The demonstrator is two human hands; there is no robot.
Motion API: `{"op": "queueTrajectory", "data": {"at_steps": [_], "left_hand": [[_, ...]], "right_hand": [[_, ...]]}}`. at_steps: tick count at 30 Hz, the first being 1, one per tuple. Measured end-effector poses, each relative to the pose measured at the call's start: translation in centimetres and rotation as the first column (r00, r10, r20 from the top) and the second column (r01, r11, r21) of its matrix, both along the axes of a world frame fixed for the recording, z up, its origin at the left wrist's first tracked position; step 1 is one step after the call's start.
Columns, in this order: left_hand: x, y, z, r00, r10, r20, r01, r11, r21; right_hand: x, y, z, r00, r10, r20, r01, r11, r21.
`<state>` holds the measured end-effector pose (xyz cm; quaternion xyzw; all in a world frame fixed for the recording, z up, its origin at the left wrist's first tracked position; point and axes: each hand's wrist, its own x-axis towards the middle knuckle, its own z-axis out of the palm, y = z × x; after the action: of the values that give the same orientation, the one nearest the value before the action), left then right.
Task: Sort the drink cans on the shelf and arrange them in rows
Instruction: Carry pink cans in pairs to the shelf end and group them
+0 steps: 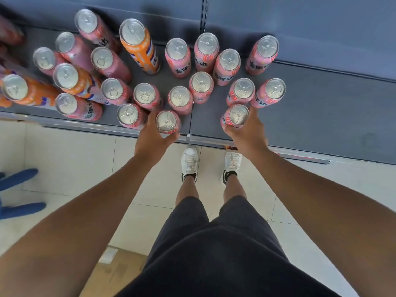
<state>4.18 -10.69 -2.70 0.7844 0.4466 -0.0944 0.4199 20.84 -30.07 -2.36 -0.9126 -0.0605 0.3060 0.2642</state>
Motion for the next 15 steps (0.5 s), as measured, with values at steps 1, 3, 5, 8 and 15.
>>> {"op": "queueTrajectory", "data": {"at_steps": [1, 3, 5, 8, 15], "left_hand": [[0.2, -0.1, -0.1, 0.999, 0.017, 0.03, -0.017, 1.0, -0.009], [0.4, -0.1, -0.3, 0.997, 0.016, 0.076, -0.015, 1.0, -0.007], [0.4, -0.1, -0.1, 0.995, -0.023, 0.096, 0.022, 1.0, 0.015], [0.3, -0.2, 0.8, 0.991, -0.044, 0.126, 0.041, 0.999, 0.028], [-0.2, -1.3, 5.4, 0.963, -0.143, 0.228, 0.14, 0.99, 0.031]], "right_hand": [[0.1, -0.1, 0.0, 1.0, -0.001, -0.001, 0.001, 1.0, 0.003], [0.1, -0.4, 0.2, 1.0, -0.008, -0.013, 0.008, 1.0, 0.02], [0.0, -0.8, 0.8, 0.999, -0.027, -0.037, 0.029, 0.998, 0.062], [-0.1, -1.3, 2.4, 0.995, -0.038, -0.087, 0.05, 0.988, 0.149], [0.0, -1.9, 7.7, 0.974, -0.014, -0.228, 0.095, 0.933, 0.348]]}}
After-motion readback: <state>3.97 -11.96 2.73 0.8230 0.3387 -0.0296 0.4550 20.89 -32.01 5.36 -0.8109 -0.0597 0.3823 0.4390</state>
